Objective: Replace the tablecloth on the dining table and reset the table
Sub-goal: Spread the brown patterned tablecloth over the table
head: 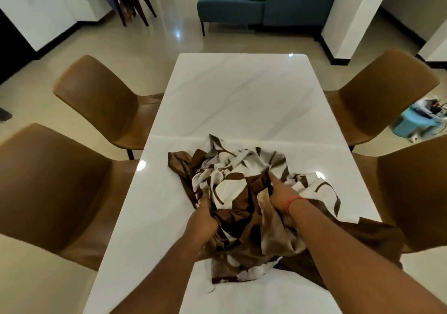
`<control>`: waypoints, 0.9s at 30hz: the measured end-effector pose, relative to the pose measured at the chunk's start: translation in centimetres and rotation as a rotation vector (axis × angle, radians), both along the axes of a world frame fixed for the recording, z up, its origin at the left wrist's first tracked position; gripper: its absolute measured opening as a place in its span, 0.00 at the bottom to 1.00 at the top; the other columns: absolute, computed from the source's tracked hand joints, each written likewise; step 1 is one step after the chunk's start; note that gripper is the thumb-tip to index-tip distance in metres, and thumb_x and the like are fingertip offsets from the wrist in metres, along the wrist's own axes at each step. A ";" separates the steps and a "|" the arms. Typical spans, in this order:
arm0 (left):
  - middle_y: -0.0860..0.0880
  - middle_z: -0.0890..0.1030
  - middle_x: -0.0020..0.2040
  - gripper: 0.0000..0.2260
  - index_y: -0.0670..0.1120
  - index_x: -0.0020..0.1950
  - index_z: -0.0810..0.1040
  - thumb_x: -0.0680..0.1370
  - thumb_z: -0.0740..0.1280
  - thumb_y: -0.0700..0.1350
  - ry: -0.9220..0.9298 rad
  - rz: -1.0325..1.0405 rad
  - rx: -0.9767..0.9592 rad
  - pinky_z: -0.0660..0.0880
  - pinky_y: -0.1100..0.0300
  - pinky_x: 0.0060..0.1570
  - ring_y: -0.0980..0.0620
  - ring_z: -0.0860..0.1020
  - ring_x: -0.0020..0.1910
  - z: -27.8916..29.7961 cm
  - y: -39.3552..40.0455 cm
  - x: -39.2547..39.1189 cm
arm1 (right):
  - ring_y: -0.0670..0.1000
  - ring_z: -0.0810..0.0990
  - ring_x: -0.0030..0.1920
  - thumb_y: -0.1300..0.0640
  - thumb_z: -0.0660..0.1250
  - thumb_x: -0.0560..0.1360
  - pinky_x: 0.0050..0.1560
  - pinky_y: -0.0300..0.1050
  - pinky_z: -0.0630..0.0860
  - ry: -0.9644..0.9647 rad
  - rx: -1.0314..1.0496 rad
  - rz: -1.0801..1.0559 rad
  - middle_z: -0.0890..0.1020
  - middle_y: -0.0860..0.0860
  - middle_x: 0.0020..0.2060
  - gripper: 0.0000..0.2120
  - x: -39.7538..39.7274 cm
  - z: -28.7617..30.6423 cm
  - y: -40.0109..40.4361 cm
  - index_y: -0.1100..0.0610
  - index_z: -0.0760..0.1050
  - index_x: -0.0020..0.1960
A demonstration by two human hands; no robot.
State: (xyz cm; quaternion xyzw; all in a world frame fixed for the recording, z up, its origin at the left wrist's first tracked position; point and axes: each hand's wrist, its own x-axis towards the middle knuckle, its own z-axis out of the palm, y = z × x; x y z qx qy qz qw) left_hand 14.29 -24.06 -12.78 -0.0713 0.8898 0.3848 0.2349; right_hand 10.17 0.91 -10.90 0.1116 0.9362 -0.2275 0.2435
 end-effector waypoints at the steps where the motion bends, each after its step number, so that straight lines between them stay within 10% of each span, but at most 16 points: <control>1: 0.47 0.69 0.75 0.34 0.60 0.81 0.46 0.81 0.63 0.52 0.019 -0.034 0.020 0.70 0.56 0.64 0.43 0.74 0.68 -0.6 -0.1 0.0 | 0.63 0.72 0.69 0.56 0.60 0.79 0.70 0.54 0.69 -0.011 -0.003 0.023 0.62 0.60 0.75 0.34 0.3 -1.5 -1.0 0.47 0.49 0.81; 6: 0.50 0.75 0.69 0.21 0.53 0.74 0.69 0.81 0.62 0.43 0.069 -0.146 0.121 0.66 0.62 0.64 0.49 0.73 0.68 -1.3 -0.6 1.0 | 0.63 0.74 0.66 0.60 0.60 0.78 0.68 0.56 0.71 0.087 -0.061 0.073 0.64 0.56 0.74 0.26 3.7 -4.6 -6.3 0.52 0.65 0.75; 19: 0.50 0.75 0.70 0.25 0.53 0.73 0.72 0.76 0.64 0.58 -0.110 -0.684 -0.045 0.67 0.62 0.69 0.53 0.73 0.68 0.0 -1.2 1.1 | 0.59 0.74 0.67 0.59 0.58 0.81 0.67 0.46 0.68 -0.203 -0.100 0.354 0.76 0.60 0.67 0.17 7.2 2.2 -7.5 0.61 0.73 0.69; 24: 0.40 0.74 0.69 0.19 0.40 0.74 0.69 0.82 0.61 0.38 0.403 -0.365 -0.029 0.69 0.58 0.62 0.42 0.73 0.68 19.8 4.6 -9.3 | 0.59 0.79 0.62 0.50 0.66 0.77 0.63 0.50 0.75 0.530 -0.096 -0.115 0.82 0.58 0.59 0.16 -8.8 17.3 -4.8 0.55 0.79 0.62; 27: 0.40 0.76 0.67 0.22 0.44 0.76 0.67 0.81 0.60 0.38 0.794 -0.180 0.026 0.68 0.59 0.59 0.41 0.74 0.66 33.1 4.7 -15.4 | 0.61 0.78 0.60 0.61 0.60 0.77 0.61 0.52 0.74 1.162 0.132 -0.038 0.80 0.58 0.61 0.22 -14.2 32.5 -1.3 0.52 0.73 0.70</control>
